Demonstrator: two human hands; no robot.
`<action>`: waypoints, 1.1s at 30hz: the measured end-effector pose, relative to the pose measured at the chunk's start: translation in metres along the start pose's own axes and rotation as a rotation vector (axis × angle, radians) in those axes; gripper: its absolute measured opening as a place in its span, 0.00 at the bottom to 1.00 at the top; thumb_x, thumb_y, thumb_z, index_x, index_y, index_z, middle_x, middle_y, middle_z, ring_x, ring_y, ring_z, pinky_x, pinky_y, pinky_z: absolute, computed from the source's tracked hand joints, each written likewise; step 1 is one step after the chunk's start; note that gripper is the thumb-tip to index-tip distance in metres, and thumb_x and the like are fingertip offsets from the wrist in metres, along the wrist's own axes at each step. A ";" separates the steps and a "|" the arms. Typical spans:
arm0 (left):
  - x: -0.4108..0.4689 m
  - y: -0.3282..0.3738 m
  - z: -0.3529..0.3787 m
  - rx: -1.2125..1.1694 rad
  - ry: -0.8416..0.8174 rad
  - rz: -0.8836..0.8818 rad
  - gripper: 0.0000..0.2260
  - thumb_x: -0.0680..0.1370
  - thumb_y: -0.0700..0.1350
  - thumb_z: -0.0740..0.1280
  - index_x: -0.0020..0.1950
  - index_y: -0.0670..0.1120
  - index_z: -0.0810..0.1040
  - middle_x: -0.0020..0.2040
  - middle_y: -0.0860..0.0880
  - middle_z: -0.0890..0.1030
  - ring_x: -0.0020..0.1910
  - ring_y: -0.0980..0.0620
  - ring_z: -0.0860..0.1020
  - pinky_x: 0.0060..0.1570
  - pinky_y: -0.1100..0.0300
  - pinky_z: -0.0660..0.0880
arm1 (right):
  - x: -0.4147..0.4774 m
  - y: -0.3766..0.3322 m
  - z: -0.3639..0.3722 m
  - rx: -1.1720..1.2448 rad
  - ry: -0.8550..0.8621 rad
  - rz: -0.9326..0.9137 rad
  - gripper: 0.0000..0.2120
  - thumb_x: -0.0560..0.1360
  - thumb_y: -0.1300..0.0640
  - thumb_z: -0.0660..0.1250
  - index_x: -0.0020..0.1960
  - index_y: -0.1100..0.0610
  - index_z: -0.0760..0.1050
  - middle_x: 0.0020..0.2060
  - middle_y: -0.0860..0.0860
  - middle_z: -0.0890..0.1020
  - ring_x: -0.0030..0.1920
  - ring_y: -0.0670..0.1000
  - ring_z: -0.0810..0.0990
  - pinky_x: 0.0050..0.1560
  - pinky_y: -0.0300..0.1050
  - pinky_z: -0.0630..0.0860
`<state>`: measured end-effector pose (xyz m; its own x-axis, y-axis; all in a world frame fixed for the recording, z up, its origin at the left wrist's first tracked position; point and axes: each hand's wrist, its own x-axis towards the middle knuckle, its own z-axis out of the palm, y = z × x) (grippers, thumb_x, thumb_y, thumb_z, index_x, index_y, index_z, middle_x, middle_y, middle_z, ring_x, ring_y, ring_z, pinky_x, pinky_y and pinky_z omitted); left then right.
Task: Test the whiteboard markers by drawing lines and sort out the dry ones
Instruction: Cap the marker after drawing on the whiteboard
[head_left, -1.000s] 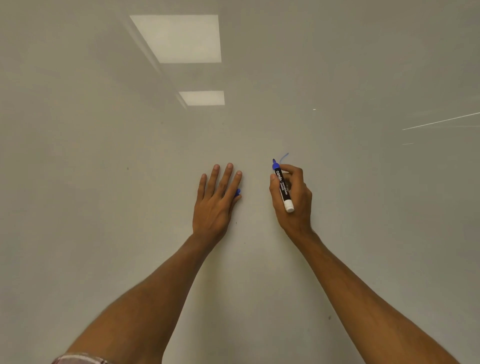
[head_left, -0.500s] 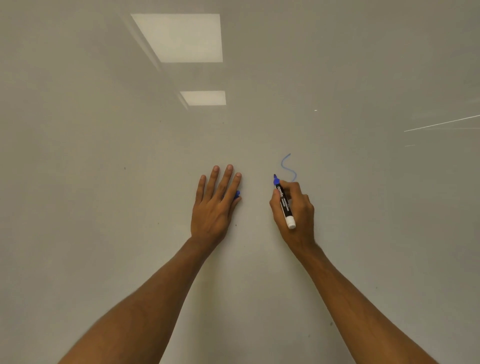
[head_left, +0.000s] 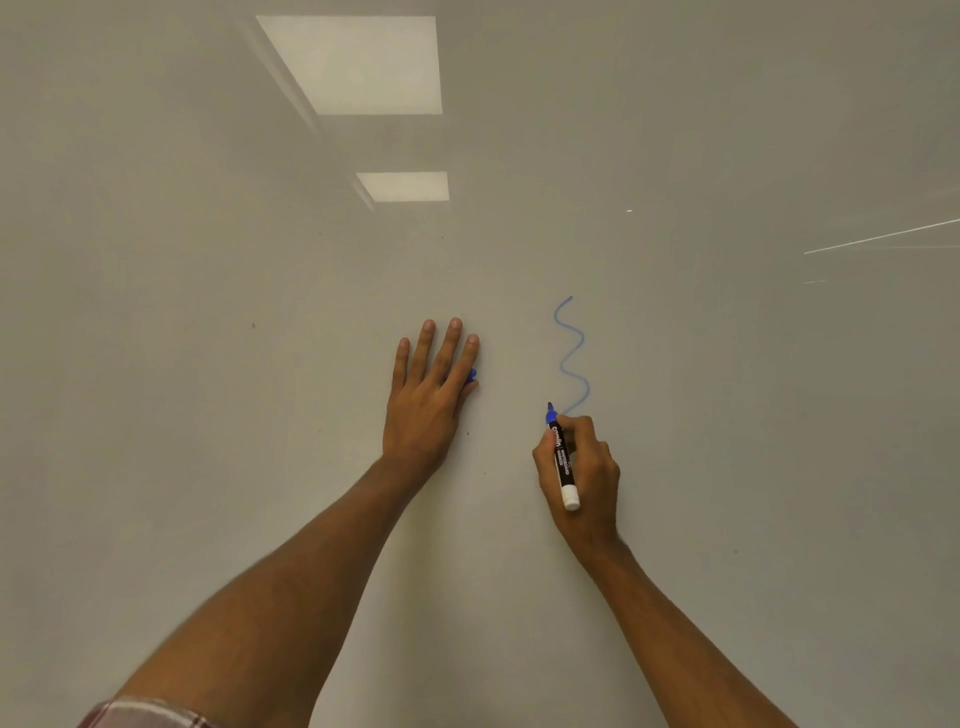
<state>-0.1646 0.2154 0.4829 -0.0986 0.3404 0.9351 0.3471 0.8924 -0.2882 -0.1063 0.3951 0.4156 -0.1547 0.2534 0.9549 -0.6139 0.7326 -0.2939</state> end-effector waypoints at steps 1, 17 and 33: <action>0.000 0.000 -0.001 0.002 -0.005 -0.002 0.22 0.84 0.50 0.53 0.77 0.44 0.62 0.78 0.43 0.60 0.77 0.39 0.56 0.75 0.41 0.53 | -0.004 -0.001 0.001 -0.002 -0.030 -0.013 0.10 0.74 0.53 0.60 0.46 0.60 0.74 0.28 0.50 0.75 0.26 0.49 0.70 0.29 0.38 0.69; -0.047 0.002 -0.032 -0.099 -0.144 0.150 0.21 0.83 0.52 0.55 0.71 0.43 0.73 0.77 0.46 0.61 0.77 0.42 0.59 0.73 0.43 0.60 | -0.011 0.000 -0.017 0.044 -0.371 -0.231 0.16 0.79 0.57 0.55 0.65 0.57 0.71 0.52 0.57 0.79 0.48 0.53 0.79 0.50 0.45 0.78; -0.137 0.008 -0.033 -0.203 -0.244 0.044 0.22 0.83 0.53 0.54 0.75 0.45 0.66 0.77 0.46 0.64 0.77 0.43 0.59 0.73 0.48 0.59 | -0.061 -0.011 -0.013 0.007 -0.649 -0.183 0.12 0.77 0.54 0.63 0.57 0.60 0.76 0.45 0.55 0.81 0.41 0.52 0.78 0.42 0.44 0.75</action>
<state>-0.1174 0.1666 0.3595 -0.2917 0.4604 0.8384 0.5323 0.8064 -0.2577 -0.0799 0.3803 0.3597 -0.4802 -0.3068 0.8218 -0.6793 0.7228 -0.1272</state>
